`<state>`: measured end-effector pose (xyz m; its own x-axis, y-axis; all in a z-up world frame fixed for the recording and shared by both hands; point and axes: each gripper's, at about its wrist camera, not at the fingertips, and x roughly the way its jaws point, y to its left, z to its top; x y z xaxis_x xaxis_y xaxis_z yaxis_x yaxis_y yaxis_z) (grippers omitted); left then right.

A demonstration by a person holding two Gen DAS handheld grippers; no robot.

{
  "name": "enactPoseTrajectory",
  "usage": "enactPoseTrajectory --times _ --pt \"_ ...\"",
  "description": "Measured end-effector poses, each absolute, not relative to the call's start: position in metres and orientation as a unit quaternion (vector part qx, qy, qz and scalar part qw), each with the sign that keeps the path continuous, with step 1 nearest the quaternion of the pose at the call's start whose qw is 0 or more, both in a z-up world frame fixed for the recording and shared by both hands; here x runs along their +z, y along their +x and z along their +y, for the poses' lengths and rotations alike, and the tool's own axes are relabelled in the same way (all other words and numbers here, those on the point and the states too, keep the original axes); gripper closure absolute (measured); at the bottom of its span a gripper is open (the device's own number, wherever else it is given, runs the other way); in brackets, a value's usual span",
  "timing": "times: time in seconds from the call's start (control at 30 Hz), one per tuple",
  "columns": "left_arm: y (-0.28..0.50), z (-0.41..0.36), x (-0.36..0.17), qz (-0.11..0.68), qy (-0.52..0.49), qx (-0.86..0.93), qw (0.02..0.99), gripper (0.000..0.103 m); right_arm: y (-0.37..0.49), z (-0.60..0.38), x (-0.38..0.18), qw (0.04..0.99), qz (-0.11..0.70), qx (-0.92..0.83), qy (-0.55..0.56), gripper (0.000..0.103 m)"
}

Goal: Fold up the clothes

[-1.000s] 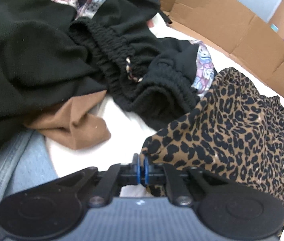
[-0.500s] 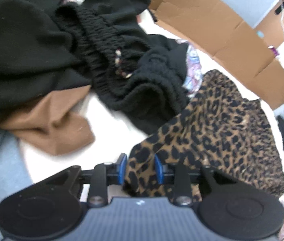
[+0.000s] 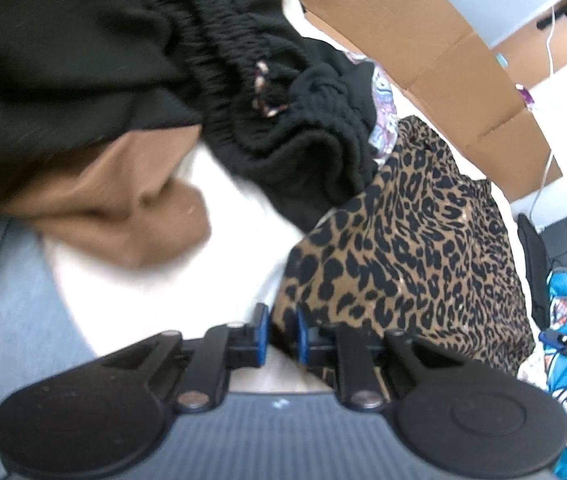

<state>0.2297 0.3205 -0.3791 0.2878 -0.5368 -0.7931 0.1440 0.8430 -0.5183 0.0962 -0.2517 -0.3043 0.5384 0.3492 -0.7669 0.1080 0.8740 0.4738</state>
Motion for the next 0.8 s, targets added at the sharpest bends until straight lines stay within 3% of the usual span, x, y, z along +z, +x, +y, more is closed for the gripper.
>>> enactPoseTrajectory --times 0.3,0.43,0.8 --pt "0.224 0.319 -0.359 0.529 -0.207 -0.209 0.796 0.099 0.106 -0.214 -0.304 0.840 0.483 0.120 0.216 0.072" --pt "0.219 0.308 -0.331 0.500 -0.210 -0.220 0.811 0.100 0.110 -0.186 -0.310 0.833 0.494 0.141 0.203 0.082" --pt "0.207 0.267 -0.266 0.430 -0.230 -0.278 0.828 0.100 0.134 -0.123 -0.335 0.843 0.504 0.138 0.130 0.089"
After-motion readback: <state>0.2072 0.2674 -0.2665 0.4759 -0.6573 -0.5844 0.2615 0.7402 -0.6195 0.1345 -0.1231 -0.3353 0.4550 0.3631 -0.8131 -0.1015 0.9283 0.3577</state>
